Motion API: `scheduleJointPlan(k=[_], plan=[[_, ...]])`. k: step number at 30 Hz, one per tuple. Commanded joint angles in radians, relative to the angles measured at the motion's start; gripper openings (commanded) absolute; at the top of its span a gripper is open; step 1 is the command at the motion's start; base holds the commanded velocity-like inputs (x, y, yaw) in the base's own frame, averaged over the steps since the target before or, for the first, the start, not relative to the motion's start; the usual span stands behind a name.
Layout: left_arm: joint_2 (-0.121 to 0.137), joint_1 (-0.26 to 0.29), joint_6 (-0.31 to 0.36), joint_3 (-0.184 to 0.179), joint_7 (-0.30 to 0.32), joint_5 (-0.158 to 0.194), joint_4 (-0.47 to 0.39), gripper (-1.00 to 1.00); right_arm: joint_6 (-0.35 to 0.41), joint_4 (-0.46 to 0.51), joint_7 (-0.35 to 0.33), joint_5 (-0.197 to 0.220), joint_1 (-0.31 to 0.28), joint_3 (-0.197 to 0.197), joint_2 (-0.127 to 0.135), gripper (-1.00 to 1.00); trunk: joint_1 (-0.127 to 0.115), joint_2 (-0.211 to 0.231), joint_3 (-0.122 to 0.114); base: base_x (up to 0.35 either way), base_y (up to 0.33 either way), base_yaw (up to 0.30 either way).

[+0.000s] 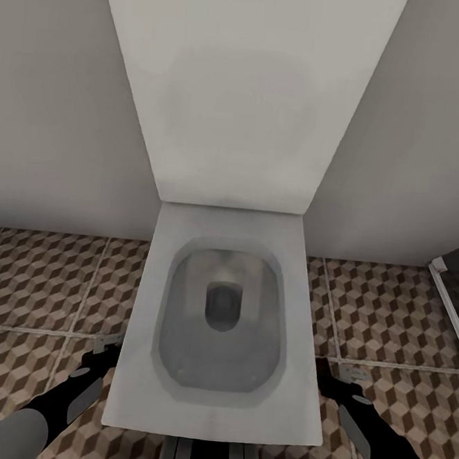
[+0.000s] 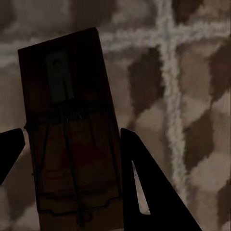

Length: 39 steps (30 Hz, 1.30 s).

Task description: Take the four mousetraps from the cabinet in the bathroom and place them on the bathroom floor. Make sure all four end up on the same floor surface, and ensure that at least two of them are either under or directly next to the same bathroom sink.

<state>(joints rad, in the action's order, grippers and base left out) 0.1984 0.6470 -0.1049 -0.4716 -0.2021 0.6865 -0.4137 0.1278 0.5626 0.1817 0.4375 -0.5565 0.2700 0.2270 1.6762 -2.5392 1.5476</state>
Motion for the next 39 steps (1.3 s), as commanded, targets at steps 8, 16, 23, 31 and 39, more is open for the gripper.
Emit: scheduleJointPlan(k=[8,16,23,31,39], plan=[[0.001,0.0,-0.002,-0.007,-0.005,0.009,0.0,-1.0,-0.039,-0.006,-0.017,0.009,0.0,0.008,0.002,-1.0,0.0,0.0,0.001,0.0,0.0,0.0],[0.001,0.0,-0.002,-0.005,-0.004,0.011,0.001,-1.0,-0.05,-0.022,-0.046,0.013,0.0,0.008,0.002,-1.0,0.0,0.0,0.001,0.0,0.0,0.0],[0.001,0.0,-0.002,-0.005,-0.002,0.01,0.001,-1.0,-0.085,-0.108,-0.079,0.013,0.0,0.004,0.003,-1.0,0.0,0.0,0.001,0.0,0.0,0.0],[0.001,0.0,-0.002,-0.004,0.002,0.01,0.001,-1.0,-0.096,-0.149,-0.127,0.018,0.0,-0.002,0.006,-1.0,0.0,0.0,0.001,0.0,0.0,0.0],[0.001,0.0,-0.001,-0.005,0.004,0.011,0.001,-1.0,-0.123,-0.153,-0.132,0.023,0.0,-0.003,0.006,-1.0,0.0,0.0,0.001,0.0,0.0,0.0]])
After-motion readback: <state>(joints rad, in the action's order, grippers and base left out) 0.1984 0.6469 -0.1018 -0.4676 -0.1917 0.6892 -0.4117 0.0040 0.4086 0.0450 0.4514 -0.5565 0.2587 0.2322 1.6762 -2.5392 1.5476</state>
